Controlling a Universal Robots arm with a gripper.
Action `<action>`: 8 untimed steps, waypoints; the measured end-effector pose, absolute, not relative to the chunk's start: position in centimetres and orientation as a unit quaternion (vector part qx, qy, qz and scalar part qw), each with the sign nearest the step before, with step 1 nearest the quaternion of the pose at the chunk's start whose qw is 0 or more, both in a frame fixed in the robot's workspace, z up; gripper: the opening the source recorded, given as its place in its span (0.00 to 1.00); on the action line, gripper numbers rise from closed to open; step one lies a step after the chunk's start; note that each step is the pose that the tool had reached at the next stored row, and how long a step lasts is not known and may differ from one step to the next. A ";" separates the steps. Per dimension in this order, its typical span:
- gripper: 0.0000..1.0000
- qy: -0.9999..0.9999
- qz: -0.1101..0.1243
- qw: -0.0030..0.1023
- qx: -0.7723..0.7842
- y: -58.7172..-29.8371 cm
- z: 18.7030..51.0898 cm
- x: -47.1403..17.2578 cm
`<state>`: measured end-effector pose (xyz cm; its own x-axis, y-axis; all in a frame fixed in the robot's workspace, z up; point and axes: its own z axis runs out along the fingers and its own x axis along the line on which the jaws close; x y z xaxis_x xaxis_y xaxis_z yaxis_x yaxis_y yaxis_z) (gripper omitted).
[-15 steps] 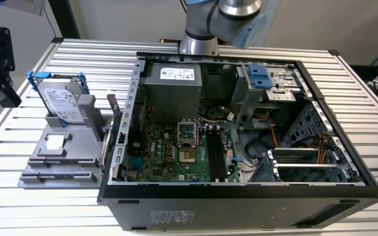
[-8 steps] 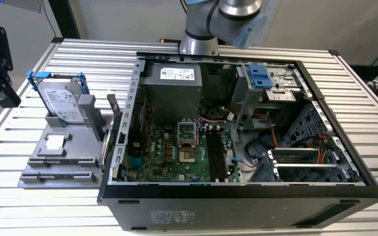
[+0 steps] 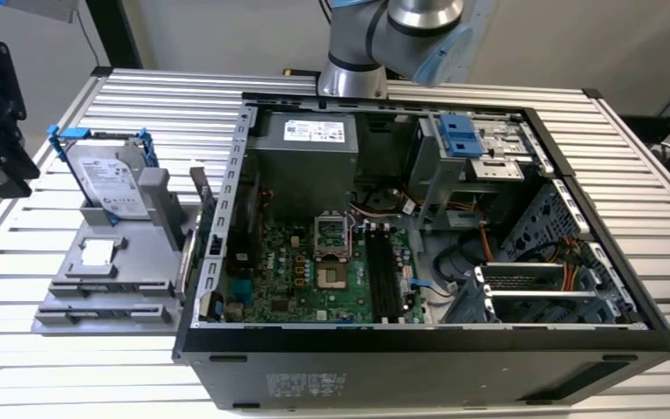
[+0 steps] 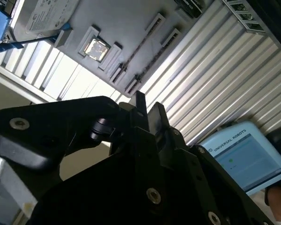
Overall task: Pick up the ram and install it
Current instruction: 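Pick up the ram and move it above insertion slot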
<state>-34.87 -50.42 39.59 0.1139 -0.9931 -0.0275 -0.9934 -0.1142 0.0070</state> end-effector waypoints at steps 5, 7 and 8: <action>1.00 0.665 0.012 0.006 -0.746 -50.4 39.6 -34.9; 1.00 0.666 0.013 0.007 -0.746 -50.4 39.5 -34.9; 1.00 0.667 0.012 0.006 -0.745 -50.4 39.4 -34.9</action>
